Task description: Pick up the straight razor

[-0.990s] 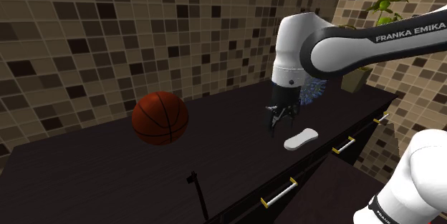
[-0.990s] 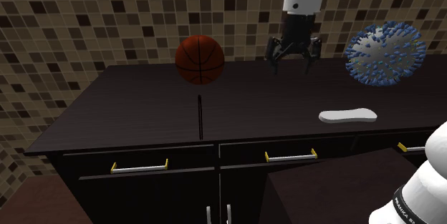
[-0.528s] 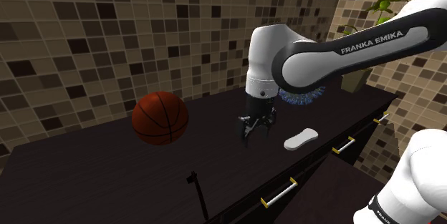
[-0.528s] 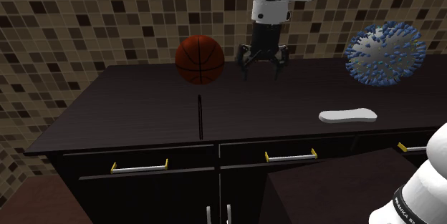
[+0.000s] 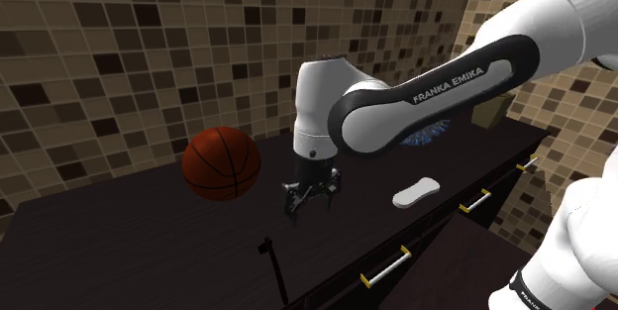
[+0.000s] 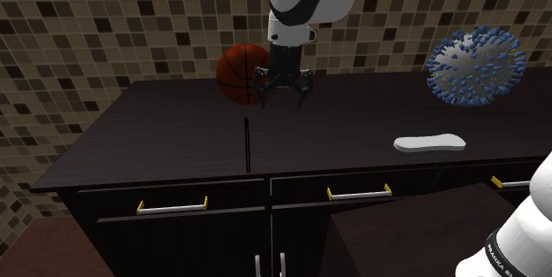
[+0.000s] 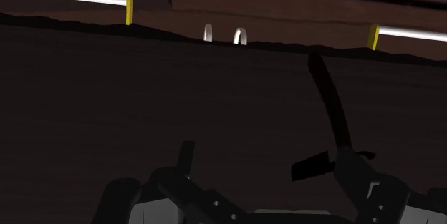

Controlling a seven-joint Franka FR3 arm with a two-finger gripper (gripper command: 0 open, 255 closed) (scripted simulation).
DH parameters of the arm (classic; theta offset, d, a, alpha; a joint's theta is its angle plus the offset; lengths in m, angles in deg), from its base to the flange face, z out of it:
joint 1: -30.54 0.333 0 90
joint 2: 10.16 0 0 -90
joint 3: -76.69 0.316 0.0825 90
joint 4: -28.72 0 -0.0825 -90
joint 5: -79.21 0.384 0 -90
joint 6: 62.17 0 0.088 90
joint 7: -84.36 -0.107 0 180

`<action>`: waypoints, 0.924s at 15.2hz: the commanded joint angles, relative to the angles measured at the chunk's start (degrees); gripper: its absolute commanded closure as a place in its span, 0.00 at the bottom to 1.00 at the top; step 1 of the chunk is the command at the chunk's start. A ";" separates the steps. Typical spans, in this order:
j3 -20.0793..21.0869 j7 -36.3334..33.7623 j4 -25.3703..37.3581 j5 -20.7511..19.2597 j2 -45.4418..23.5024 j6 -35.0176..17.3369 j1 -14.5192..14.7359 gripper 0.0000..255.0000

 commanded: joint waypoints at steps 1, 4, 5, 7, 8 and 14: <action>0.69 -2.76 4.06 -2.20 -4.65 -0.86 0.94 0.00; 1.04 -6.53 10.00 -5.49 -11.17 -1.74 3.00 0.00; 1.02 -7.71 12.15 -6.58 -13.35 -1.86 3.81 0.00; 0.80 -9.51 15.87 -8.30 -16.93 -1.88 5.32 0.00; 0.69 -9.54 15.54 -8.44 -17.28 -2.54 5.42 0.00; 0.16 -9.84 13.80 -9.48 -19.60 -6.43 5.87 0.00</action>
